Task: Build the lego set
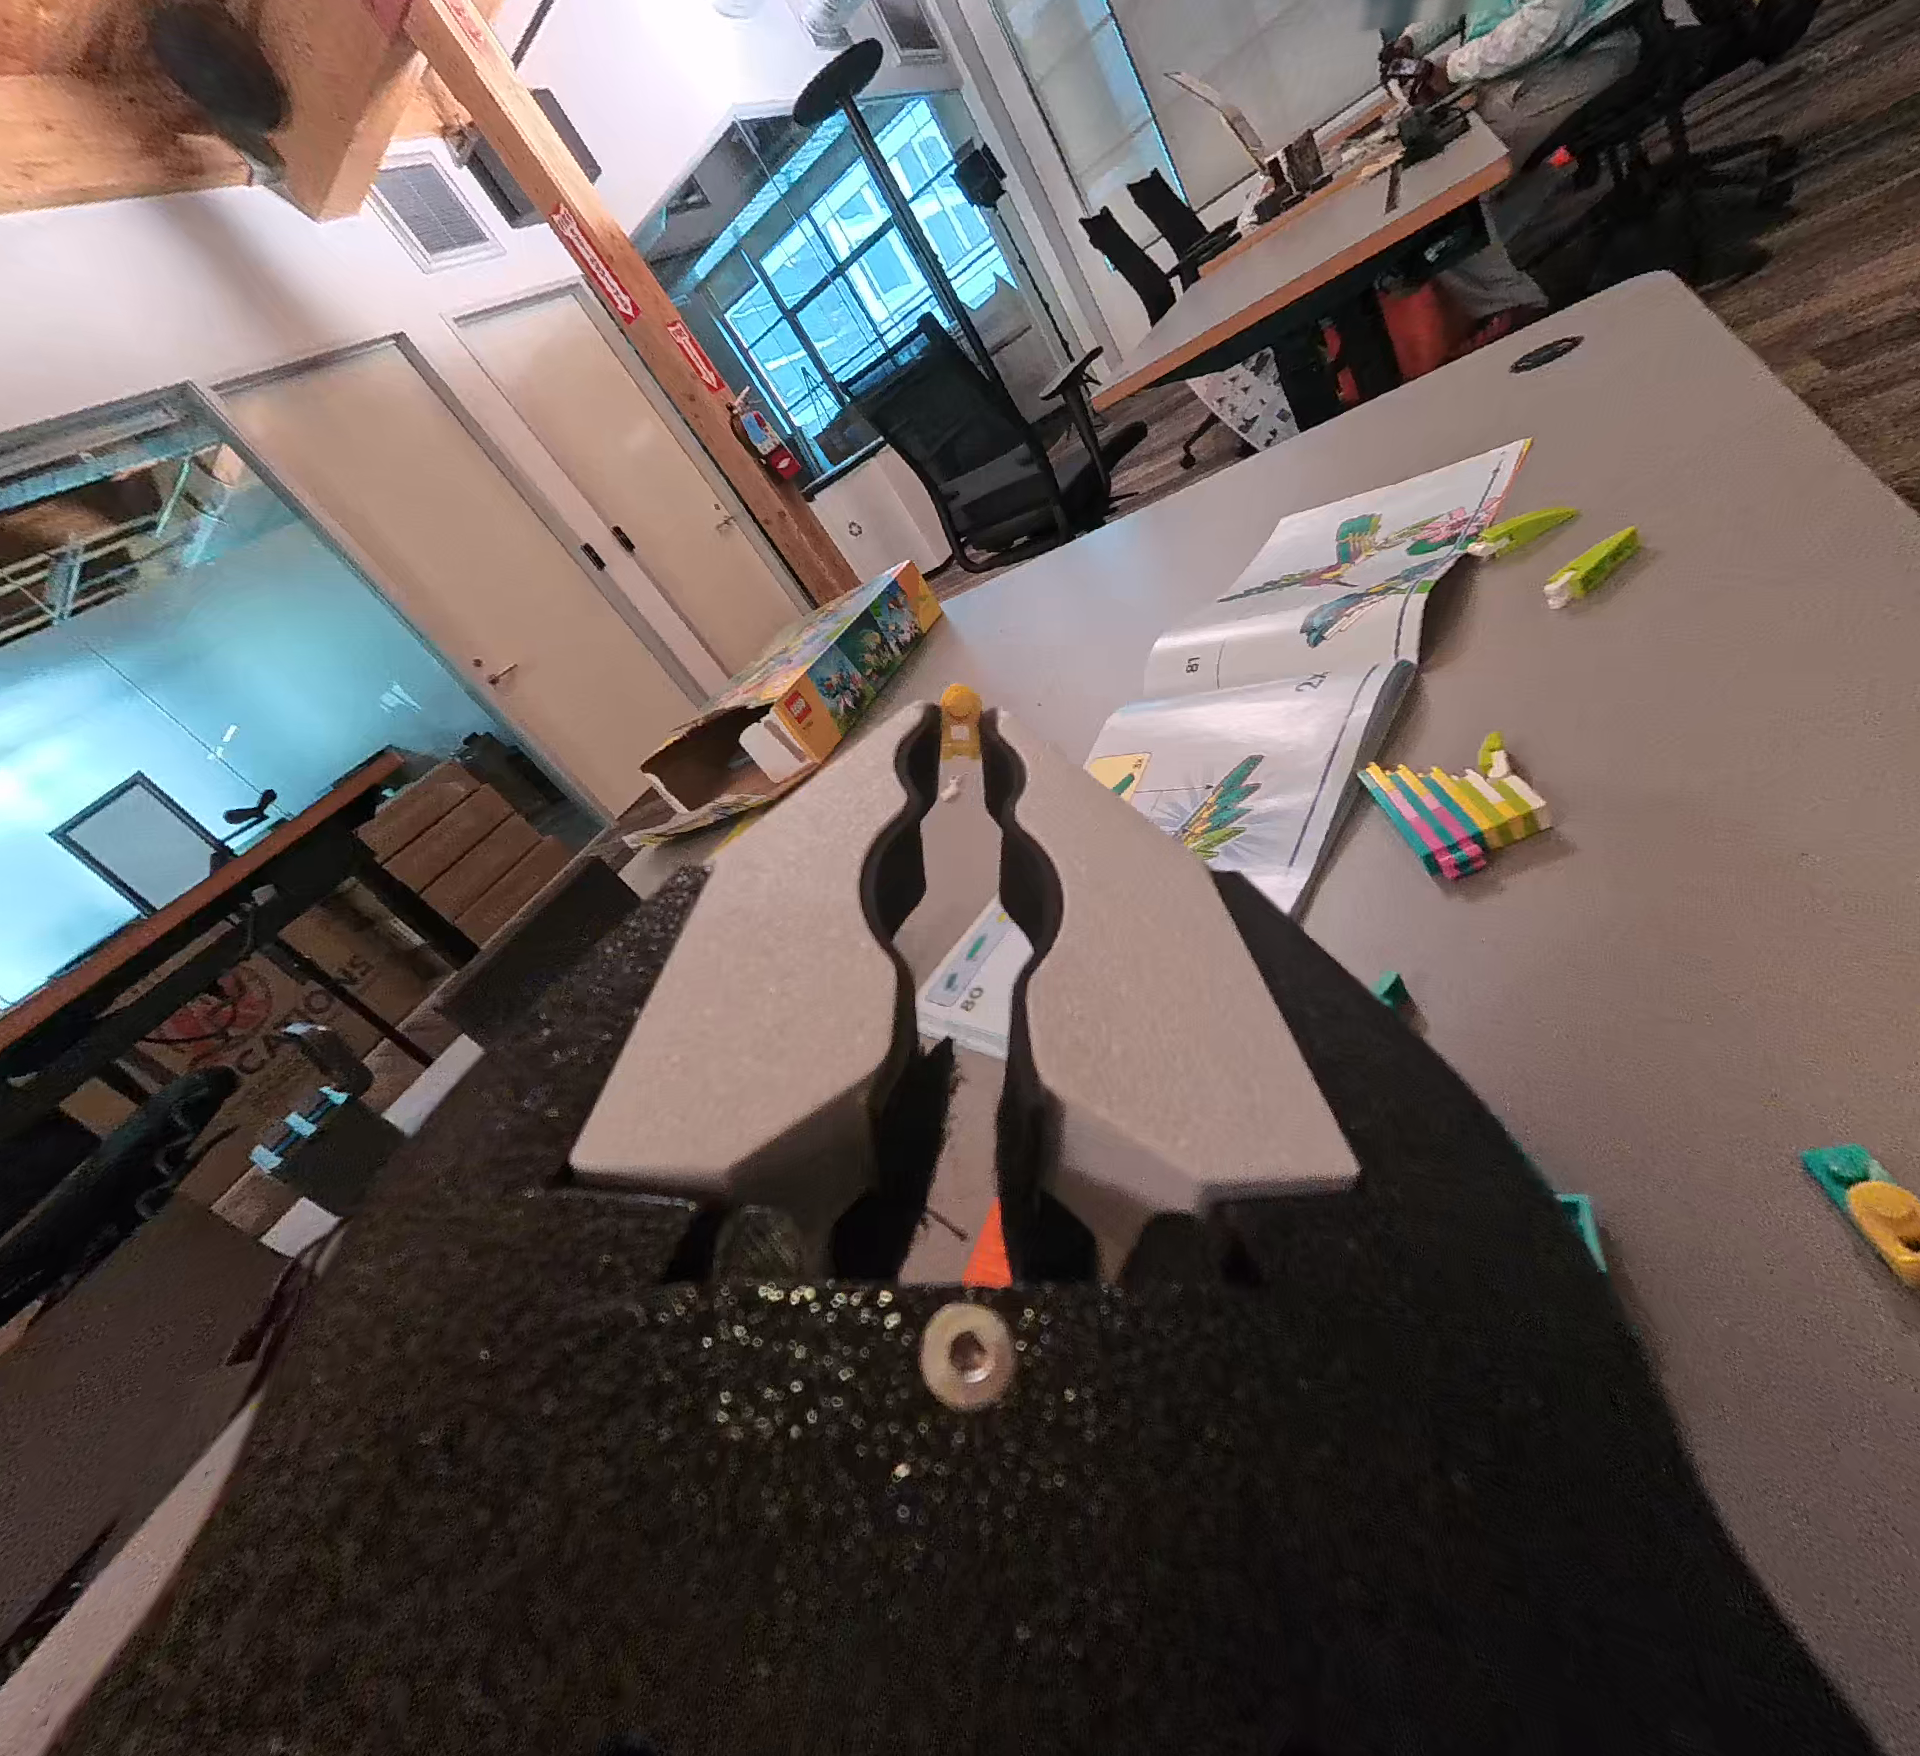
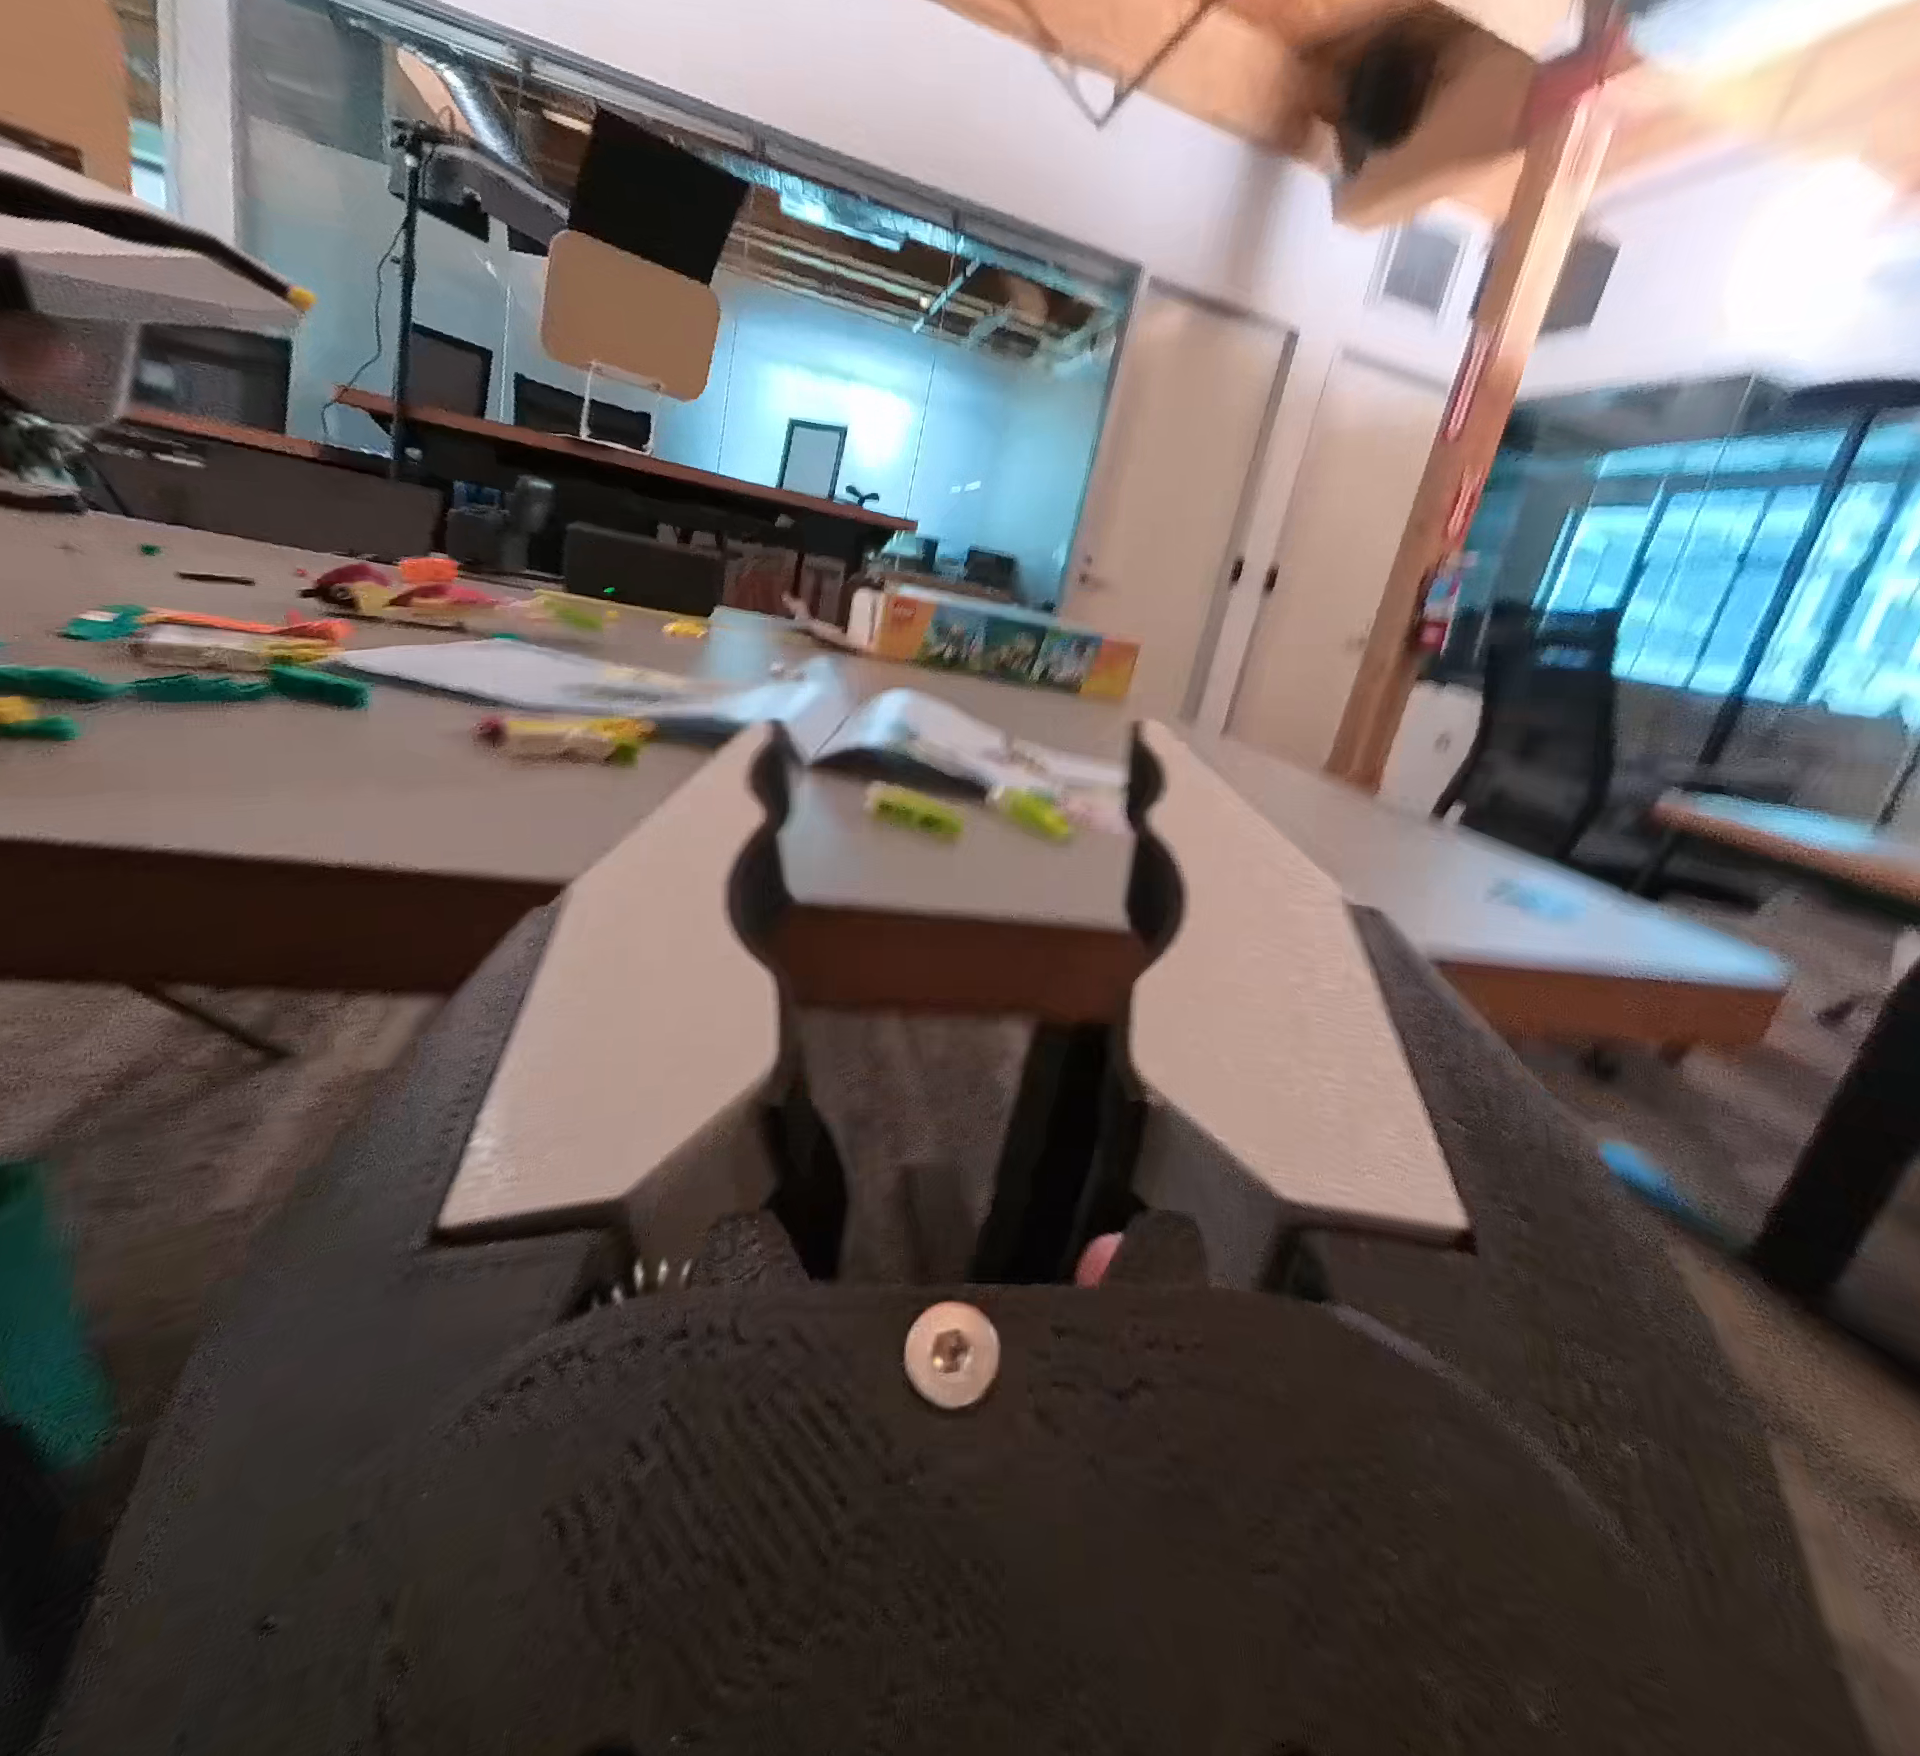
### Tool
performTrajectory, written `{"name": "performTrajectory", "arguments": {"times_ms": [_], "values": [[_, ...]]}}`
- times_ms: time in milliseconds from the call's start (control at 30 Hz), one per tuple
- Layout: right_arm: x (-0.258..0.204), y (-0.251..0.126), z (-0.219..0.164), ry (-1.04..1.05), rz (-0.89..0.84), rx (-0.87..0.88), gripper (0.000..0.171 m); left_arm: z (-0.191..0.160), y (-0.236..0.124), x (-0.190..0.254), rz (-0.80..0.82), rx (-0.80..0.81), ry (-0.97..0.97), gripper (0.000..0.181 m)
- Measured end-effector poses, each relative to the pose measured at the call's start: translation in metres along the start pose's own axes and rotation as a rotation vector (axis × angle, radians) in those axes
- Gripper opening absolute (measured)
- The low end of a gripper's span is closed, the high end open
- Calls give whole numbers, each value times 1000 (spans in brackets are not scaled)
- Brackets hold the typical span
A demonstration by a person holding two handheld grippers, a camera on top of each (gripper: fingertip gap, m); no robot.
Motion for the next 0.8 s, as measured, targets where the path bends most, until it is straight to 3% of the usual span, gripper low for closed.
{"name": "performTrajectory", "arguments": {"times_ms": [33,167,300,467,633,733,800], "values": [[-8,-5,-11,52,19,-25,83,0,0,0,-9,5,-11,5],[-53,-16,-59,197,162,-190,138,-1,-1,2,-29,11,-35,5],[-78,-29,-118,376,224,-386,151,-2,1,5,-47,4,-44,5],[-69,-32,-198,499,34,-593,130,-1,2,11,-64,5,-32,5],[-119,-27,-343,412,58,-946,101,1,2,14,-71,10,-18,5],[-153,-41,-440,364,110,-1117,87,0,5,14,-88,10,-53,5],[-174,-51,-489,371,185,-1188,69,-1,9,14,-116,5,-85,5]]}}
Point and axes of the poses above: each gripper's, where its closed fingertips meet, y out along the fingers, z out of its top, x = y × z across the jaws, the point moved 6 cm from there along -y, back along the fingers, and after that the axes turned 15 degrees about -x, right-handed, at the moved point
